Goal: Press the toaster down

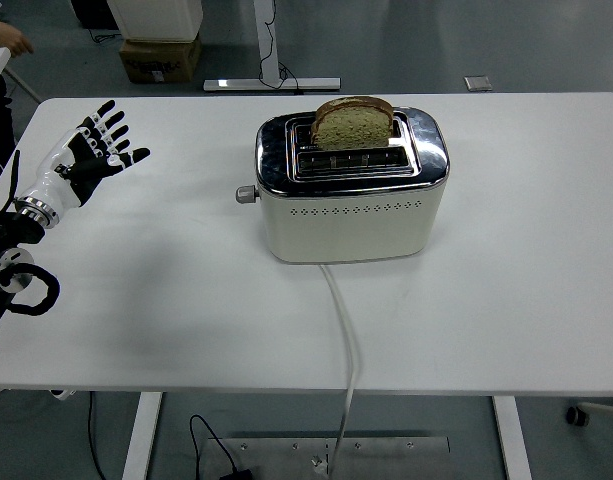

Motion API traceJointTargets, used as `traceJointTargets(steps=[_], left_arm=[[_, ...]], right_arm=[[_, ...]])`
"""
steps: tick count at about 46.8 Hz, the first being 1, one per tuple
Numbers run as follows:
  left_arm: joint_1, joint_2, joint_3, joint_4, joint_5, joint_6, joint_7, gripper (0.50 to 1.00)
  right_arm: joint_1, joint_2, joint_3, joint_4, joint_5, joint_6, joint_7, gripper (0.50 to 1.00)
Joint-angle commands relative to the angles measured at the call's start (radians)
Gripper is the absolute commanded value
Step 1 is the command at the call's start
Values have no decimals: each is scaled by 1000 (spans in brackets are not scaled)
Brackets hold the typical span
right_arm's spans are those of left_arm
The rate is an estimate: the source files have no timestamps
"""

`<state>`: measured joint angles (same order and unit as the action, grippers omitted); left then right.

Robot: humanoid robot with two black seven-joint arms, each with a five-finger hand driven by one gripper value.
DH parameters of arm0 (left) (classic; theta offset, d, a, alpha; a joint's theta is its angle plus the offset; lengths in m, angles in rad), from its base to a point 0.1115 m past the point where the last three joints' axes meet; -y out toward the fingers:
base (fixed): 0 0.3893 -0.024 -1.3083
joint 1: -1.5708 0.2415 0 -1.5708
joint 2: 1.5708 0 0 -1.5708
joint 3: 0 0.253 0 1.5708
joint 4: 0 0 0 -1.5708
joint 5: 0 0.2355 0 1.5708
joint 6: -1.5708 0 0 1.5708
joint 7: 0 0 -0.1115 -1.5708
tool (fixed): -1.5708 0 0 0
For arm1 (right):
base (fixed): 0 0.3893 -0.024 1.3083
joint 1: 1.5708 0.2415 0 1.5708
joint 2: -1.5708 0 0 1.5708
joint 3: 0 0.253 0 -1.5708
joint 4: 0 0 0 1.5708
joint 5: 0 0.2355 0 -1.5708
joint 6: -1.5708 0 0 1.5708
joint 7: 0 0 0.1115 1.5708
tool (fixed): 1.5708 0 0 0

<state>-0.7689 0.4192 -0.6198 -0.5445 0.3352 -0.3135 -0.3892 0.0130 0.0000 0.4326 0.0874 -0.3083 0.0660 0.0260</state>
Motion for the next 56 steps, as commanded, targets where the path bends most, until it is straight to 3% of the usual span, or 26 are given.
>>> traceJointTargets(steps=[1,8,16,32,56], left_arm=[[0,19,-1,0,47,-3,-4,1000],[-1,88,0,-77,77,-44,-4,1000],[-1,187,0,-221,237,-44,-2,1000],[20,266,5,-299,435,-45,0,1000],[57,409,12,-534,642,-47,-5,1000]], right_arm=[[1,0,0,0,0,0,0,998],[1,0,0,0,0,0,0,998],[-1,0,0,0,0,0,0,998],[-1,0,0,0,0,0,0,998],[-1,0,0,0,0,0,0,998]])
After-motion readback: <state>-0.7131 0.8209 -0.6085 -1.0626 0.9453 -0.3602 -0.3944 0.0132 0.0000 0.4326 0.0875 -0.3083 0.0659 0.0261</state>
